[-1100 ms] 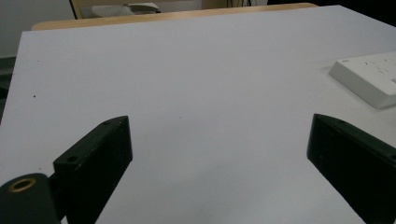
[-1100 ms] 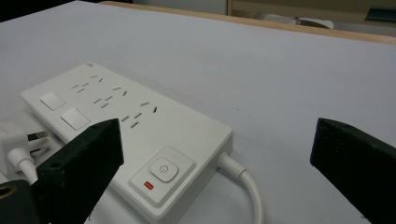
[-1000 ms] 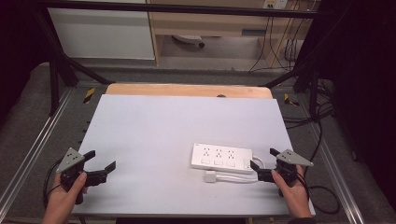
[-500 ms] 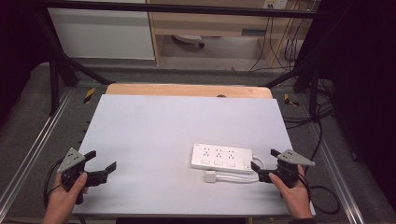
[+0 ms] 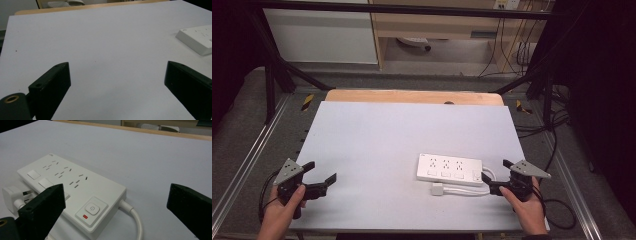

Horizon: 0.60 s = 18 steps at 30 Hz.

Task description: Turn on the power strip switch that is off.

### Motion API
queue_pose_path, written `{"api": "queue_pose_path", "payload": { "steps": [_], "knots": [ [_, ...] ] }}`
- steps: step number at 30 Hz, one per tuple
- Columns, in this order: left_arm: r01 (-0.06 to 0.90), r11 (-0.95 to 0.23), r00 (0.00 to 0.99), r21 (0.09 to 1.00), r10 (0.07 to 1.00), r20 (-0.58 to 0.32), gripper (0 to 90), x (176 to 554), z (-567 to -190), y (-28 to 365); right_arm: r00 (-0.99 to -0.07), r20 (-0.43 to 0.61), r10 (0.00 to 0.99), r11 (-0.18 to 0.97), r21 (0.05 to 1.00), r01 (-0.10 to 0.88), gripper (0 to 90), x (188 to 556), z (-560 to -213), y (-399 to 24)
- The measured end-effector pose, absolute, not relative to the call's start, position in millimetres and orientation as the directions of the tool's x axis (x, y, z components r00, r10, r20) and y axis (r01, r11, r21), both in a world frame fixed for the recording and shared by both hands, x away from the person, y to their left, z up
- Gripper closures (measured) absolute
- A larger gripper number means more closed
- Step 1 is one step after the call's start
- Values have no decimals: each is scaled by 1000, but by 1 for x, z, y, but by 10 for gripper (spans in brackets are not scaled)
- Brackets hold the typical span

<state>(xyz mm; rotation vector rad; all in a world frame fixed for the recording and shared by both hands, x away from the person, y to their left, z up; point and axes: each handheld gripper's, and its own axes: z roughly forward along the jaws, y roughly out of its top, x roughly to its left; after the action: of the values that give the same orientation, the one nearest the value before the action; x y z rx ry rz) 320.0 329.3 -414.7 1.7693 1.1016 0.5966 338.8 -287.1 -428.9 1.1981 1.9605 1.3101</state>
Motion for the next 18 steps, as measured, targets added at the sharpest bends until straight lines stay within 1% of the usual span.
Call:
{"api": "queue_pose_path", "payload": {
  "steps": [18],
  "knots": [
    [421,-164,479,892,875,-66,69,320,-415,329,-483,70,873,137,915,380,22,339,-423,-287]
  ]
}}
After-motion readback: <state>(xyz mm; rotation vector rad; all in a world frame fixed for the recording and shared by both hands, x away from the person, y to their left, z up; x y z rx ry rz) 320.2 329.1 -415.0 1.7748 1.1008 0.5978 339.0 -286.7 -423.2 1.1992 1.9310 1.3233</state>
